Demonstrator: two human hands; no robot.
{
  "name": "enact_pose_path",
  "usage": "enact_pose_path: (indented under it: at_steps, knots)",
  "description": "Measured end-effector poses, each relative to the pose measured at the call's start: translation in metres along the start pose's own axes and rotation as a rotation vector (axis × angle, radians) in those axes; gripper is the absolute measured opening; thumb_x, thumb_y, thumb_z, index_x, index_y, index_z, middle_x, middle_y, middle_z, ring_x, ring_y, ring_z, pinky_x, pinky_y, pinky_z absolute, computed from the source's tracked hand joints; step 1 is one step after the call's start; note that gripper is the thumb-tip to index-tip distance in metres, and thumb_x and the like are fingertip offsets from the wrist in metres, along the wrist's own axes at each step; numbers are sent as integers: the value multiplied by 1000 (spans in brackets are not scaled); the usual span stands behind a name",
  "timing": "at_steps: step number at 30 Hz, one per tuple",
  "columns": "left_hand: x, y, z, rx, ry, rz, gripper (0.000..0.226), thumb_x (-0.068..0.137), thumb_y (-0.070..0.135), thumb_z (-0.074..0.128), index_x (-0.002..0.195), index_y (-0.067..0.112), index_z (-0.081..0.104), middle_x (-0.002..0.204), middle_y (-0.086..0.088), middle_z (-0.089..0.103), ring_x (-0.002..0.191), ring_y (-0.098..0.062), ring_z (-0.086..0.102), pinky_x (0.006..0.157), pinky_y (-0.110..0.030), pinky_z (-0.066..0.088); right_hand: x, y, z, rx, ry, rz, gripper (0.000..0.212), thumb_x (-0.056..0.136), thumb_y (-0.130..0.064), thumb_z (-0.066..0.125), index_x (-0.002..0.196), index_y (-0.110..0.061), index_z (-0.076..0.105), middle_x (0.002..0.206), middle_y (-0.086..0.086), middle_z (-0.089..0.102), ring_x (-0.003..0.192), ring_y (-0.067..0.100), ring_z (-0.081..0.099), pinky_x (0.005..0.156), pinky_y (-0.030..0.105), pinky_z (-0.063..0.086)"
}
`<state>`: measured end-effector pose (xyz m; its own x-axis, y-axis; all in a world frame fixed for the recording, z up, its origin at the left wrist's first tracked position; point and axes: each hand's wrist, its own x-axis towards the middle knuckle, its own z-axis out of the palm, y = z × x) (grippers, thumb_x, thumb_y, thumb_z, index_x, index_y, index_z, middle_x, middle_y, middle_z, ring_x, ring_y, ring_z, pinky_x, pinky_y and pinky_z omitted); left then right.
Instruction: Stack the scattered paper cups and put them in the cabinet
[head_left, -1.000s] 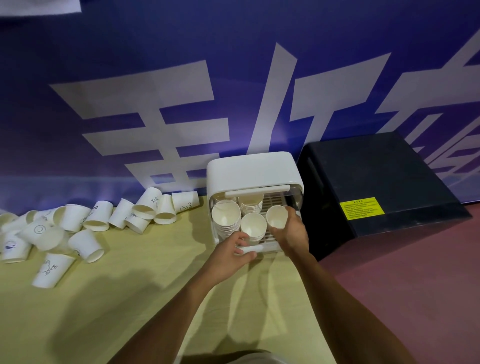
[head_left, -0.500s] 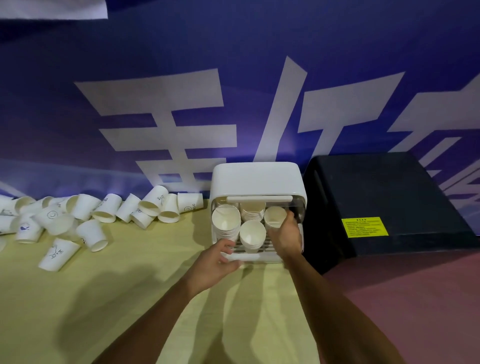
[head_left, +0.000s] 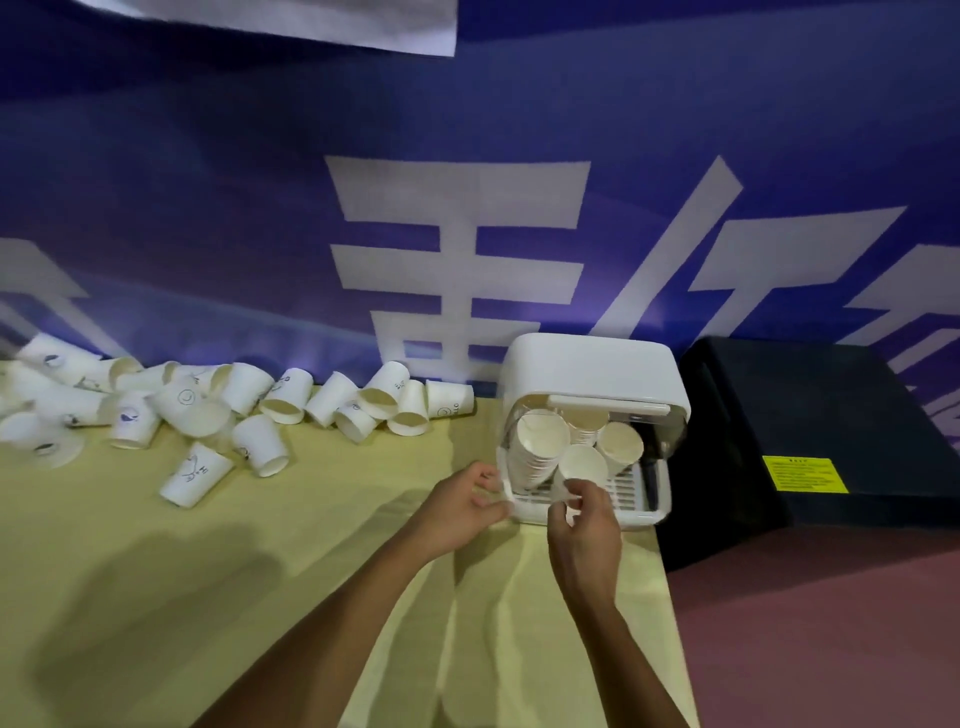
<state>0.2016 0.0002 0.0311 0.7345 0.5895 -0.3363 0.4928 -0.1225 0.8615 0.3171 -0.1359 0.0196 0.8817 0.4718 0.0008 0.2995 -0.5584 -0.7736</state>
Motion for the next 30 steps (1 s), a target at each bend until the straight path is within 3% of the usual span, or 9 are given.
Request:
enact_pose_path:
  at_steps: [8,18,26,30]
  knots:
    - [-44,-72,-112,-67,52,-33,50,84,43,73,128,29,53,119,9,58,100,-8,61,88,-27,52,-74,-81,106,-59,-264,-66,39,91,-22,64,129,-16,60,126,2,63,96,15,63,81,32,50]
    - [-93,-182,-249,-141,373,-223,49,82,39,77,124,25,57,116,4,59,100,-14,61,90,-27,50,-100,-168,230,-184,-552,-221,41,92,-30,64,129,-14,57,127,4,62,99,18,64,81,31,49]
    - [-85,-253,-313,49,553,-397,63,72,32,82,126,14,56,112,-4,51,109,-27,57,95,-32,46,-83,-206,320,-280,-631,-232,52,90,-33,67,136,-15,51,128,8,60,117,28,57,88,35,47]
    - [-69,-271,-321,53,514,-427,73,71,32,83,134,14,50,126,-9,49,115,-29,54,102,-38,45,-73,-209,357,-335,-589,-210,56,90,-37,67,136,-10,49,126,15,57,117,36,53,93,43,46]
